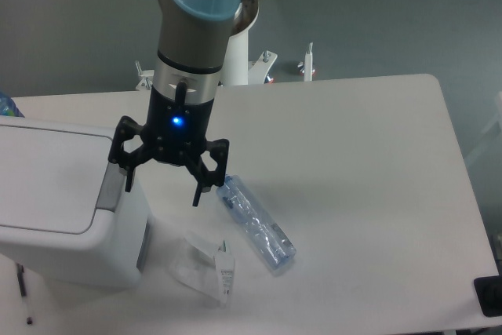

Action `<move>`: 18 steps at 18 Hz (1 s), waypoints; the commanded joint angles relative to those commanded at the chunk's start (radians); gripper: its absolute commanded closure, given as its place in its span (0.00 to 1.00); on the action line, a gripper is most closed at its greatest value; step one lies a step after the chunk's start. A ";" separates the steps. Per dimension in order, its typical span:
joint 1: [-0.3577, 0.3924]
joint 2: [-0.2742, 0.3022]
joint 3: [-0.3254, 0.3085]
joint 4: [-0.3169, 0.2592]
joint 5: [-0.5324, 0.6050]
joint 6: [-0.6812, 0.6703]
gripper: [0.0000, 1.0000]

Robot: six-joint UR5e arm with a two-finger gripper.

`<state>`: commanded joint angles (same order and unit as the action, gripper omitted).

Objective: Open the trash can
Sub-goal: 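Lower the gripper onto the lid's front edge and hook it, then lift the gripper to swing the trash can lid open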

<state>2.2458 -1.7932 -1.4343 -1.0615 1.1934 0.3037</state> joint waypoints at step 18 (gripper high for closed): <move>-0.026 -0.031 -0.006 0.000 0.002 0.002 0.00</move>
<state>2.2197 -1.8239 -1.4404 -1.0615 1.1950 0.3052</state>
